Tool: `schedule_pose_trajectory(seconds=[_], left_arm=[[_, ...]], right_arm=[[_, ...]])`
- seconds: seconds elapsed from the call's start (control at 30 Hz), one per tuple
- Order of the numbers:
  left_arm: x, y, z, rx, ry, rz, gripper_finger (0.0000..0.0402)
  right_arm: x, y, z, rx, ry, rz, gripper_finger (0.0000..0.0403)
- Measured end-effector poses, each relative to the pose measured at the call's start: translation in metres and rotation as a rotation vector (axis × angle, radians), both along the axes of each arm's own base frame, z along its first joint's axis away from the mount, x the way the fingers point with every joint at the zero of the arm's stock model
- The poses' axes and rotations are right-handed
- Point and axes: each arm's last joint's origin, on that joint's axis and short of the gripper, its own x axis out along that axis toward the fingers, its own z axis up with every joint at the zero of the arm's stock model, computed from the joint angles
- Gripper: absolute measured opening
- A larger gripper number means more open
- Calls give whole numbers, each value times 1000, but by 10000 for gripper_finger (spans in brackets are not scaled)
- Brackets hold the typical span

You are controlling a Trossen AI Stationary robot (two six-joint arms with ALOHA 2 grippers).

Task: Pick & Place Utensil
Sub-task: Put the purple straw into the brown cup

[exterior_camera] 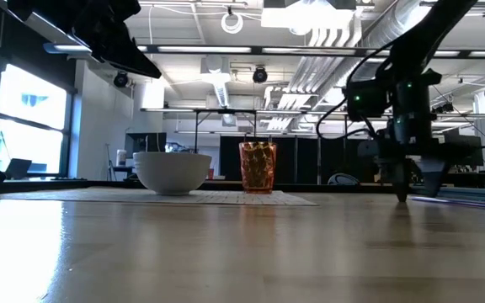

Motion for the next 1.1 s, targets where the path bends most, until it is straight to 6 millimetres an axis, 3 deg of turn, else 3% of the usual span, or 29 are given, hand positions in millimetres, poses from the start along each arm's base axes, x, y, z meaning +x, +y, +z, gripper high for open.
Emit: schedule_pose_trajectory(seconds=[0.67, 1.1], left_arm=[[0, 0, 0, -4, 5, -4, 108], [0, 0, -1, -27, 1, 5, 108]], right_arm=[[-1, 0, 8, -14, -39, 35, 92], [0, 1, 8, -46, -31, 27, 45]])
